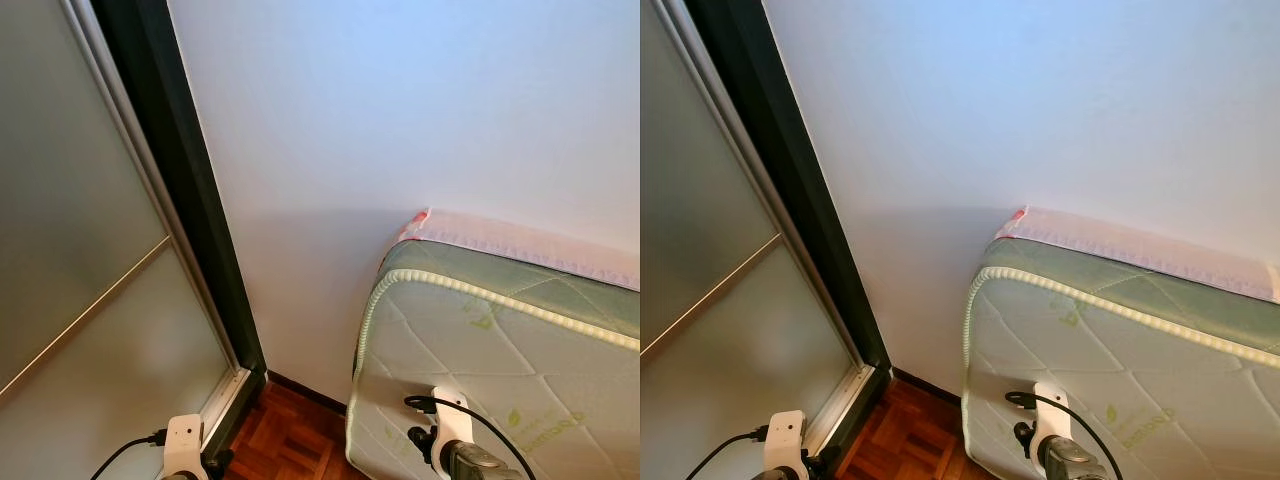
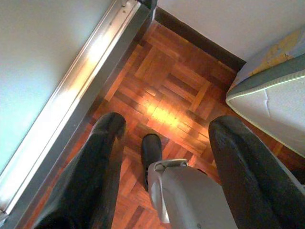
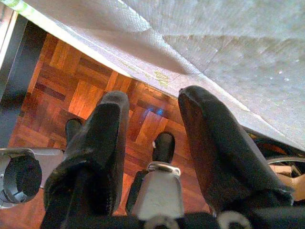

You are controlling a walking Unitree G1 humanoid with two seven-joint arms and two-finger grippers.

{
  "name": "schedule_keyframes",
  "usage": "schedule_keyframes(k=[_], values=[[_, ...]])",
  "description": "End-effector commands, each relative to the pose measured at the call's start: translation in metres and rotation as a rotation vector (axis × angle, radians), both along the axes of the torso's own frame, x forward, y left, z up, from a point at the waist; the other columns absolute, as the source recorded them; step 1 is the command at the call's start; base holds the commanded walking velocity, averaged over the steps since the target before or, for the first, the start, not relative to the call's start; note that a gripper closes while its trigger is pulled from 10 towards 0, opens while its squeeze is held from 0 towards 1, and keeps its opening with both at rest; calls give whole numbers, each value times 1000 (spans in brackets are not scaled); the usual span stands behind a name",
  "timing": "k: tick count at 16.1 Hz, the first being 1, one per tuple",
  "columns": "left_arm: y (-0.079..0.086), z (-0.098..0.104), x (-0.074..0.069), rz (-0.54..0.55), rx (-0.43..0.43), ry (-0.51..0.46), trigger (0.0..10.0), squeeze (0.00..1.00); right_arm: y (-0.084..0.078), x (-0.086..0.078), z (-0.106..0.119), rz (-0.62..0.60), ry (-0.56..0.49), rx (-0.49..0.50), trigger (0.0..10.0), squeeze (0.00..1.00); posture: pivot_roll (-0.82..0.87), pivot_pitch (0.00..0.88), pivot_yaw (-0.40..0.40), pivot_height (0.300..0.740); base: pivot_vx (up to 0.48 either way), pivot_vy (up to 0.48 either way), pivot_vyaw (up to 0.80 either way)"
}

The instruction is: Clean up the room

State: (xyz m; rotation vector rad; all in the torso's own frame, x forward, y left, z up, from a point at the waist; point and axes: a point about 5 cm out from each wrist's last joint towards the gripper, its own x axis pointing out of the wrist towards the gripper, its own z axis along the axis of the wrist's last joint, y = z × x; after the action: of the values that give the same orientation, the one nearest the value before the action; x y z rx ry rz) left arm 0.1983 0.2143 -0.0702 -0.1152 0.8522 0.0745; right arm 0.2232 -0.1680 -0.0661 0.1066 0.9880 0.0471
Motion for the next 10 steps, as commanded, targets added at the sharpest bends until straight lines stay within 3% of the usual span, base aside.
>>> schedule_keyframes(k=[1, 10], values=[[1, -1, -1, 10, -5, 6, 10000, 0, -4, 11, 8, -18, -42, -4, 10000, 0, 90, 0, 2, 740, 0, 0, 0], [0, -1, -2, 10, -11, 6, 10000, 0, -4, 11, 7, -17, -43, -2, 10000, 0, 90, 0, 3, 740, 0, 0, 0]])
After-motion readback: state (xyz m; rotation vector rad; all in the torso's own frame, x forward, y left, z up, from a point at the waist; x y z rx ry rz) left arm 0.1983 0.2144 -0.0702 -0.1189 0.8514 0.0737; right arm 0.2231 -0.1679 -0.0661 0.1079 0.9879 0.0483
